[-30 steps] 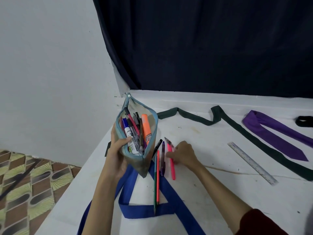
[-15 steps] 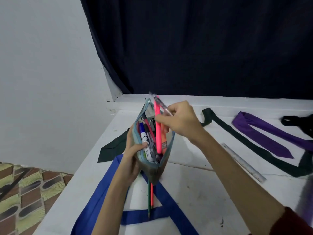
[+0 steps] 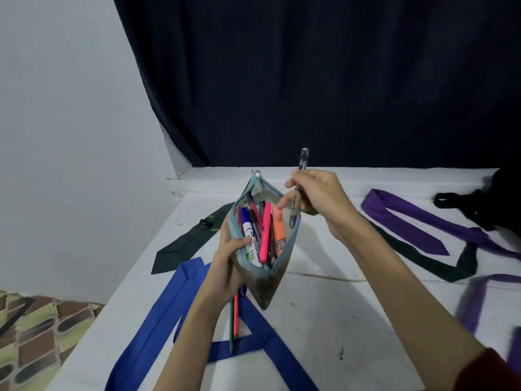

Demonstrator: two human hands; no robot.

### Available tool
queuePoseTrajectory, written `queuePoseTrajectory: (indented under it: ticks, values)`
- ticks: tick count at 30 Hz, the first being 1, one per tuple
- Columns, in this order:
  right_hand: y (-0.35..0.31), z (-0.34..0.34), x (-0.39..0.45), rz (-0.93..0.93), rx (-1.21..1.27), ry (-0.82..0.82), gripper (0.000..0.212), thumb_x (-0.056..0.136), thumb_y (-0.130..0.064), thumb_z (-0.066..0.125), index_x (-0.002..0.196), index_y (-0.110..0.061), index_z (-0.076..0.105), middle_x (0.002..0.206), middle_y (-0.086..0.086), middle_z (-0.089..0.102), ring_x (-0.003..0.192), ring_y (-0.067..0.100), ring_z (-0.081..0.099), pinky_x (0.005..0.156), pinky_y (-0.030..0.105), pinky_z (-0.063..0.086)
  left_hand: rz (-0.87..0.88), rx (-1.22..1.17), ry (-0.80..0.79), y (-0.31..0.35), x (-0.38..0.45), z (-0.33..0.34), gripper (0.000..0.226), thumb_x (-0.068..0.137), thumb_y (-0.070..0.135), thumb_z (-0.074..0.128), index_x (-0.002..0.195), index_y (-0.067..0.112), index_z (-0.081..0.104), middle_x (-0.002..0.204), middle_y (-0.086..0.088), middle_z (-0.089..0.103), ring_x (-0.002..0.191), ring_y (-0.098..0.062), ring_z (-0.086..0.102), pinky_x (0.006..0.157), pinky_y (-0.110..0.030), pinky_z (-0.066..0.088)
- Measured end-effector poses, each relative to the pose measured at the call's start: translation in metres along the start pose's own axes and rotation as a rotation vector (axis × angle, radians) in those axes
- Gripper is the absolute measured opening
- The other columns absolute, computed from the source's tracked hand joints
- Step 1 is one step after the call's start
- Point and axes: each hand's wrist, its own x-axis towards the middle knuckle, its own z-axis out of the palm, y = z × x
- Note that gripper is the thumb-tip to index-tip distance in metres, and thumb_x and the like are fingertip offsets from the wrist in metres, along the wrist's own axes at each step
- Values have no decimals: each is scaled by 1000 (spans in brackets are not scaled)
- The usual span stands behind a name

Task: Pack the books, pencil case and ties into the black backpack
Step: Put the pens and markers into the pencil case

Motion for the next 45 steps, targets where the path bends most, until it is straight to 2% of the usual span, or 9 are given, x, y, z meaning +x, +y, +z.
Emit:
queuePoseTrajectory:
  ticks: [7,17,26,29,32,34,38,41,45]
  values:
    - [6,7,-4,1,-153,-29,19,93,-17,56,81,-3,53,59,15,67,37,12,57,41,22,44,-56,17,3,6,-9,20,81,63,13,70,139,16,41,116,-19,60,96,-28,65,74,-38,57]
    - [8,38,-3,26,-449,-208,23,92,-19,59,80,-1,66,60,9,65,37,9,54,40,14,40,-124,3,90,16,-19,-11,74,68,16,65,138,10,43,107,-17,64,90,-26,66,68,-35,57]
    - [11,117,30,82,-669,-216,29,79,-23,73,76,6,69,58,9,61,47,15,49,51,25,43,-134,150,14,52,0,-71,82,64,22,69,140,15,40,123,-24,59,97,-32,66,71,-39,55]
    - [12,136,38,-19,-751,-73,34,75,-35,76,74,-2,70,64,4,62,61,13,55,59,31,46,-134,152,-17,63,5,-90,79,64,20,68,138,21,43,122,-19,61,100,-32,65,79,-44,55]
    - [9,138,38,-123,-578,141,32,82,-31,69,69,-3,68,60,12,61,51,11,51,54,29,43,-135,143,-39,74,4,-112,73,67,19,67,137,21,45,125,-20,58,103,-34,61,88,-48,51]
    - [13,129,36,-147,-479,305,30,85,-25,64,69,0,66,55,12,60,39,4,46,47,22,40,-156,139,-18,82,2,-128,76,66,18,67,138,16,44,122,-20,58,99,-31,63,80,-43,54]
    - [55,112,24,61,-456,330,26,87,-17,61,74,5,65,60,12,63,33,2,42,39,15,37,-190,157,37,95,-2,-155,90,54,25,73,137,9,44,113,-16,63,89,-25,67,67,-33,57]
    - [101,112,14,322,-609,150,20,86,-17,64,78,2,66,67,10,66,47,15,55,51,22,46,-209,157,52,98,-5,-166,89,53,27,73,136,10,46,107,-14,67,89,-26,68,69,-35,57]
    - [138,129,13,419,-734,117,26,85,-29,67,79,-4,62,74,9,64,67,23,59,62,30,47,-224,178,37,96,-6,-171,89,54,29,73,136,9,46,107,-15,66,91,-27,67,71,-36,57]
